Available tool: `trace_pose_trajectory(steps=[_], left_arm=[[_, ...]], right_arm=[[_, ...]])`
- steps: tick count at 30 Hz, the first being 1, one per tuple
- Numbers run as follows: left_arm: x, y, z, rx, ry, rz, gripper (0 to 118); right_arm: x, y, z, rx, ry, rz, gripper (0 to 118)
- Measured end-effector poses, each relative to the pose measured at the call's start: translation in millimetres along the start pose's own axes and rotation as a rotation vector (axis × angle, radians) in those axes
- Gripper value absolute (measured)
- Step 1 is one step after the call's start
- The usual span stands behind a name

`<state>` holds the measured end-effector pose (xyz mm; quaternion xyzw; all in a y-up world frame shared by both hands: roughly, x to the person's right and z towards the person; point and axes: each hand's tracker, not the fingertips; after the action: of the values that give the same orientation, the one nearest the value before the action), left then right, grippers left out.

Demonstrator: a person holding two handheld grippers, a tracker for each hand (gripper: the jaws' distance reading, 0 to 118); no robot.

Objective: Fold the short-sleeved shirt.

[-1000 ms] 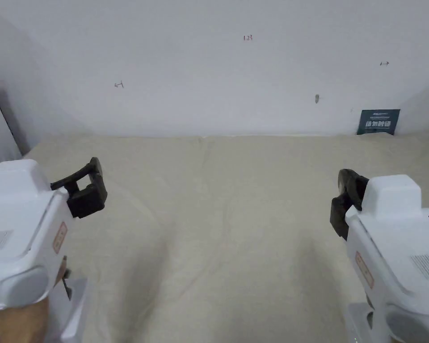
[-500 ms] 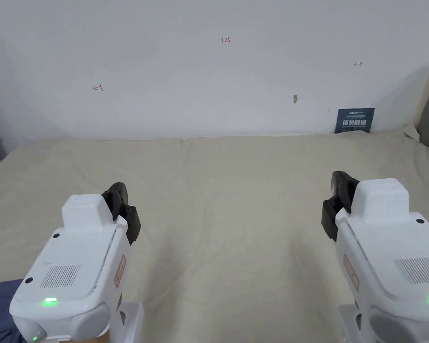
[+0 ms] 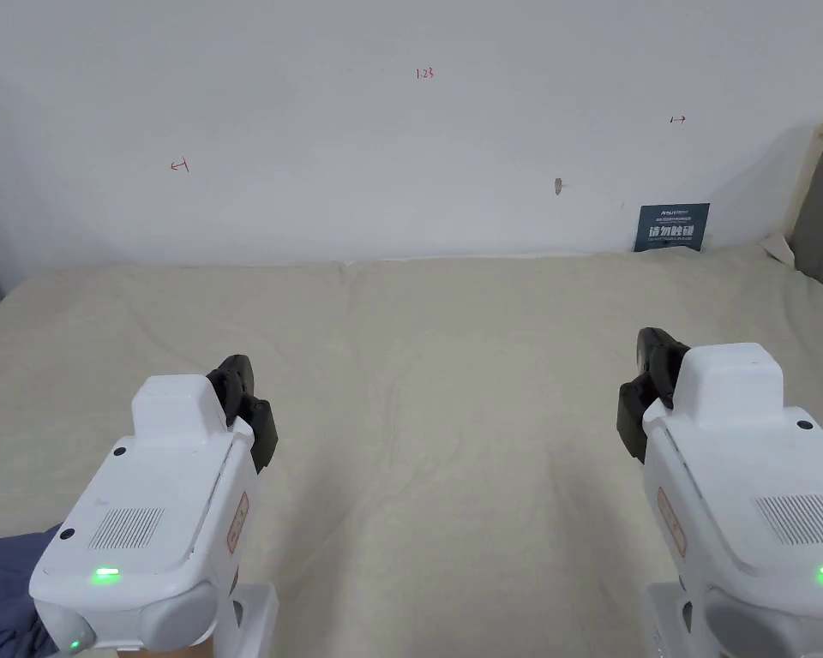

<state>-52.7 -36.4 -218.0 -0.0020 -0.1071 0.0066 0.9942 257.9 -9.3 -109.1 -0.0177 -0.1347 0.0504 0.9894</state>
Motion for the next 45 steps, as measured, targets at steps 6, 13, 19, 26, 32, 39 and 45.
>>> trace_pose_trajectory(steps=[6,13,19,26,32,39,45], left_arm=[[-0.5,0.9,1.8,-0.003,-0.008,-0.001,0],[-2.8,1.4,2.9,-0.006,-0.011,0.010,0],[-5.6,2.4,2.9,-0.006,-0.009,0.014,0],[-6.3,2.5,4.4,-0.008,-0.009,0.012,0],[-7.4,1.7,3.3,-0.008,-0.010,0.012,0],[-8.1,1.4,3.4,-0.012,-0.010,0.010,0],[-7.5,2.0,3.5,-0.012,-0.011,0.002,0]], right_arm=[[-1.3,0.7,1.5,0.002,-0.001,0.002,2],[-2.5,1.0,3.1,0.003,-0.001,0.005,2],[-3.6,0.9,4.1,0.002,-0.002,0.003,2],[-3.8,1.6,5.3,0.005,-0.002,0.009,2],[-4.5,3.3,6.4,0.010,-0.005,0.016,2],[-5.2,4.0,6.9,0.010,-0.005,0.014,2],[-5.8,3.2,6.7,0.008,-0.005,0.012,2]])
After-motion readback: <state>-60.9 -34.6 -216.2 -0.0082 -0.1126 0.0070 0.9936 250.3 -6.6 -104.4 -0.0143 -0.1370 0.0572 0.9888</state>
